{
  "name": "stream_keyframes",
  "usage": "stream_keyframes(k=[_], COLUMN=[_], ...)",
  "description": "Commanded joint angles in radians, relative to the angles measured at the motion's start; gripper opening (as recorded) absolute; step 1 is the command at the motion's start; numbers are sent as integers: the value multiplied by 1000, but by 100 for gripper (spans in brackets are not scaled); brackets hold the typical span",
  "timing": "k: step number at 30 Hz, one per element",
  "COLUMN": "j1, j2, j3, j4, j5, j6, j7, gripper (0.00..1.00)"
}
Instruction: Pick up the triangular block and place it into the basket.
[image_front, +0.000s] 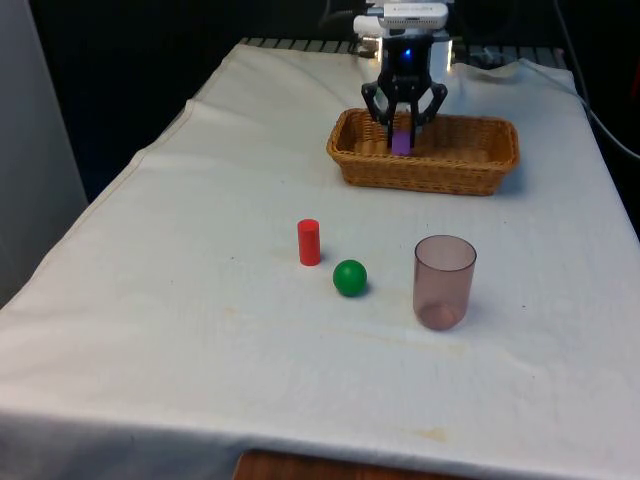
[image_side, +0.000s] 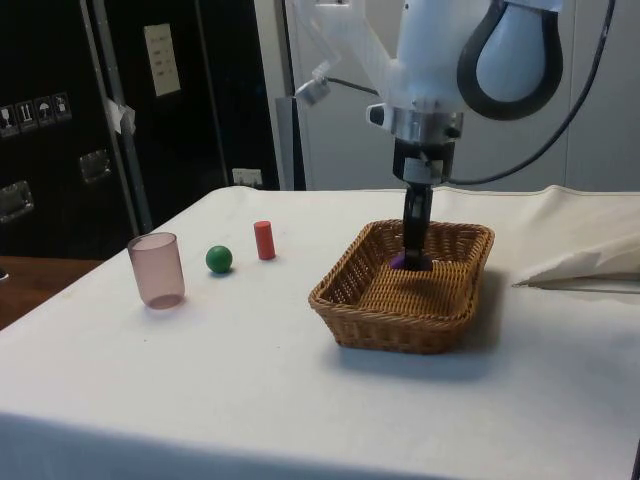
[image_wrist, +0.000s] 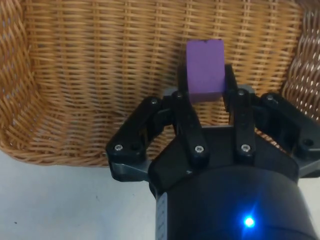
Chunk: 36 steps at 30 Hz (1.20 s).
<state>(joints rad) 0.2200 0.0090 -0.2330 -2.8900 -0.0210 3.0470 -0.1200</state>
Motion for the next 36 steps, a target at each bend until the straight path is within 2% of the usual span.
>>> stream_keyframes(k=[1,5,6,7,9,10,16,17,19,20,26,33,34,35,36], j1=[1,0,0,0,0,0,0,0,0,0,1,-7,0,-8,-10], j2=[6,11,10,12,14,15,15,15,15,15,14,-41,-42,-50,-59], j3=[1,0,0,0,0,-1,-1,-2,-1,-1,-1,-5,-1,-4,-4], j4=[-6,-15,-9,-17,-19,-21,-23,-18,-24,-24,-20,-5,-12,-2,2], j5=[2,2,0,3,3,3,3,0,3,3,1,-13,0,-15,-16], j6=[20,30,10,32,36,38,39,23,39,39,31,-26,-11,-36,-48], j7=[3,1,0,1,1,1,0,0,0,0,6,21,13,23,25], gripper=[34,34,37,37,45,54,81,86,97,100,100,100,100,100,100])
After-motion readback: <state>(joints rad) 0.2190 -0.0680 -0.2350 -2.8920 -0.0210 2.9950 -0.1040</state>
